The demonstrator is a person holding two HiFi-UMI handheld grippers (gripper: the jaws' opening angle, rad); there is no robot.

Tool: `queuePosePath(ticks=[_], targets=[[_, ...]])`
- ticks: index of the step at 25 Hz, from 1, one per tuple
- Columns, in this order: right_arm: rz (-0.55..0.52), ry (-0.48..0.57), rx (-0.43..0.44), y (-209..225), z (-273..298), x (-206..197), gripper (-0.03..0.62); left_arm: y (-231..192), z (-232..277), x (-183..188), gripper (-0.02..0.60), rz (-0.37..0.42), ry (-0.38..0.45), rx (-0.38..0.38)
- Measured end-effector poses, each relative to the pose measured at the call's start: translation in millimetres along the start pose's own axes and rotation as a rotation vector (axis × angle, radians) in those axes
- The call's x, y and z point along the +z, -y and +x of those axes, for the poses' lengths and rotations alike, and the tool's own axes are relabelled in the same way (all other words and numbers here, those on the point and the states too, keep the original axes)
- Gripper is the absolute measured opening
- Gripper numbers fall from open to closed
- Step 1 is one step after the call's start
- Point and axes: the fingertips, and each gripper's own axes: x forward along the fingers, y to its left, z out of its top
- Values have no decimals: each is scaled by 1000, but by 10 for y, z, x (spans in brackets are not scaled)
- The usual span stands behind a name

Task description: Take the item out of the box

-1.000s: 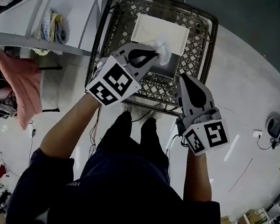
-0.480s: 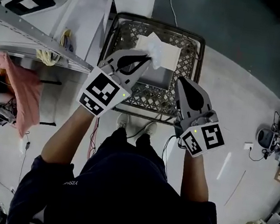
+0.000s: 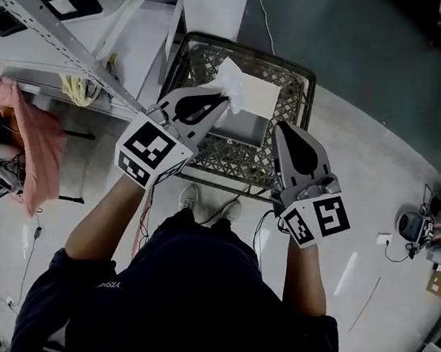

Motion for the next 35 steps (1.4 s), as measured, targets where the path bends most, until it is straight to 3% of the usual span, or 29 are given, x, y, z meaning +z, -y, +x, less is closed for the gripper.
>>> queuePosePath(ticks=[12, 35], targets=[[-42, 13, 15, -118, -58, 146, 23, 48, -95, 145, 14, -13, 54, 13], [-49, 5, 19, -113, -19, 139, 23, 66, -42, 116, 14, 6, 33, 3]])
